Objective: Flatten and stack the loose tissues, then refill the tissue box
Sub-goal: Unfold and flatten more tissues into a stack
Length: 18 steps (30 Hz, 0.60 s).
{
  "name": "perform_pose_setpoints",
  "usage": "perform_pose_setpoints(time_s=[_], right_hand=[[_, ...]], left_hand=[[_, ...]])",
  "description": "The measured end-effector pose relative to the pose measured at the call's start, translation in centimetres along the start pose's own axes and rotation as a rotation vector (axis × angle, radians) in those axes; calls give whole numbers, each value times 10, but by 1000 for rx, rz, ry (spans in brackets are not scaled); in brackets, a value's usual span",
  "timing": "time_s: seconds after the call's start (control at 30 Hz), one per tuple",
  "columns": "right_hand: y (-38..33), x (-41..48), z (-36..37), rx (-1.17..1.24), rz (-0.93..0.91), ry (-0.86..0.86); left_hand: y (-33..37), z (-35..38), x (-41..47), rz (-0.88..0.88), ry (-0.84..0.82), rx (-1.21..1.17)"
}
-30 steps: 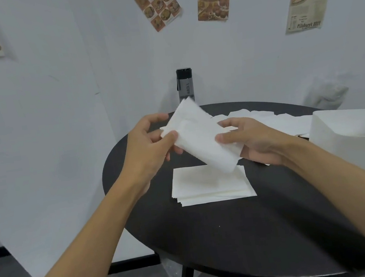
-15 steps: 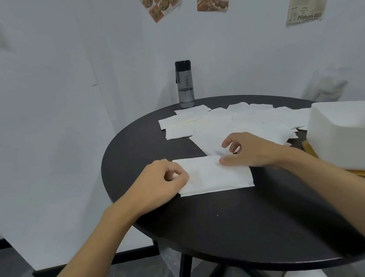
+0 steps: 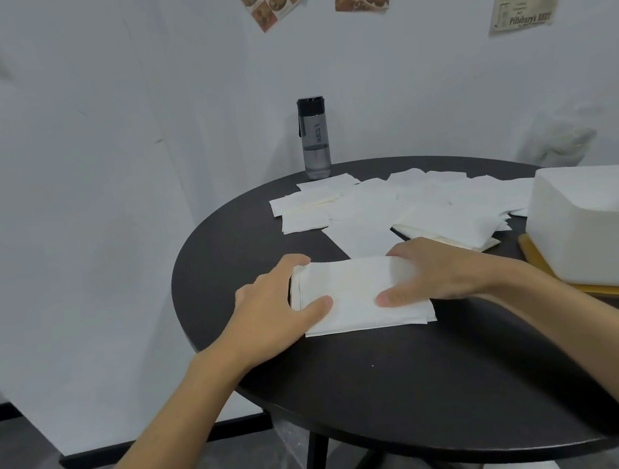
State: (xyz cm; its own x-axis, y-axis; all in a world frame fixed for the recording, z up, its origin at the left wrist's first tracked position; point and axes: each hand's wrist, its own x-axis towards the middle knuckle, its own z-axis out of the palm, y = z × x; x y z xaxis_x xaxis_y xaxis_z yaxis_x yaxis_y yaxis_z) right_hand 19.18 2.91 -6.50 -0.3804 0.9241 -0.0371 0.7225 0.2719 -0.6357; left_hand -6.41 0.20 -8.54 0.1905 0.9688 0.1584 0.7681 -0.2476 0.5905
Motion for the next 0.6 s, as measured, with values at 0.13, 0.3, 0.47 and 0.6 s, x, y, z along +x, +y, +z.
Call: perform_pose_setpoints(time_s=[0.13,0.3,0.47,0.6], right_hand=[[3,-1,5,47,-16,73],[6,-1,10,306,-89,235],[-1,-4,8,497,-173,474],[-3,-3,6,538,-148,554]], left_hand=[[-5,1,2,63,18,-85],[-2,3,10,-5,104,-414],[16,7,19,-55,141,-751],[31,15,24,64,213,-815]])
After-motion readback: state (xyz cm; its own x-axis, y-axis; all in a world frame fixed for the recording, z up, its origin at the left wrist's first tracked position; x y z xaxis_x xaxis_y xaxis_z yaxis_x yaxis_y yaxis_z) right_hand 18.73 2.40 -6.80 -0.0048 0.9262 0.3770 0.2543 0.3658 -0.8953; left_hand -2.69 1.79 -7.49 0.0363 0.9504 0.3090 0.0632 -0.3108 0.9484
